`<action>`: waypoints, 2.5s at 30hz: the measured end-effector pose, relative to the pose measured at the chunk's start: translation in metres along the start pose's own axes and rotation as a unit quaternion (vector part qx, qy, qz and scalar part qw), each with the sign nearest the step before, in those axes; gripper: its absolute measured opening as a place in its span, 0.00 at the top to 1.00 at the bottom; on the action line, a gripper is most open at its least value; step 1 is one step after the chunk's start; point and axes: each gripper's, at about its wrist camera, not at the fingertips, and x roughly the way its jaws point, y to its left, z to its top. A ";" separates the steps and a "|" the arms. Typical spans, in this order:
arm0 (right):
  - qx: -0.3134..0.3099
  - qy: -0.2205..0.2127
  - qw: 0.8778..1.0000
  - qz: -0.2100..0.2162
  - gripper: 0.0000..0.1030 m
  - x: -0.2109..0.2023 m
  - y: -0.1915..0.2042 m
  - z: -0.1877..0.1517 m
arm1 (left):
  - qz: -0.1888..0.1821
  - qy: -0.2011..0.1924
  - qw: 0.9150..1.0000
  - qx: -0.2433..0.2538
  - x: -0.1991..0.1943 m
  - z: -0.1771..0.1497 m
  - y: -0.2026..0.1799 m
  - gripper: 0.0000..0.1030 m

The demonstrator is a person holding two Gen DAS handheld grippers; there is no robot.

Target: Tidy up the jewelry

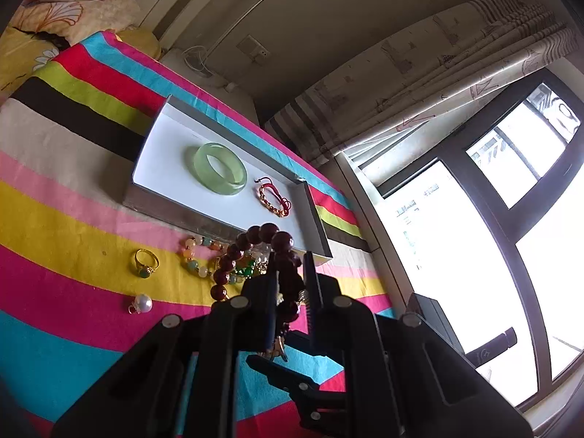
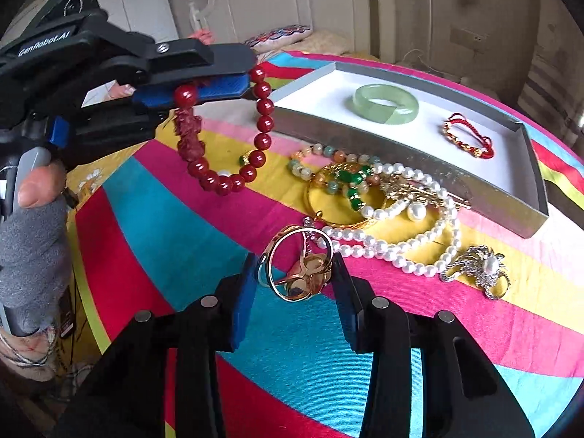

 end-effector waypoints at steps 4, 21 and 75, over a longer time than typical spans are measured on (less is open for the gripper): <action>0.007 -0.032 0.999 0.002 0.61 -0.013 -0.004 -0.001 | 0.004 -0.002 1.000 0.007 0.000 0.004 -0.004 0.88; 0.042 -0.097 0.994 -0.021 0.61 -0.043 -0.053 0.039 | 0.034 0.003 0.998 0.057 0.031 0.054 -0.038 0.88; 0.016 -0.037 0.998 -0.054 0.17 -0.051 -0.117 -0.002 | 0.277 -0.050 0.957 0.075 -0.021 -0.026 0.051 0.03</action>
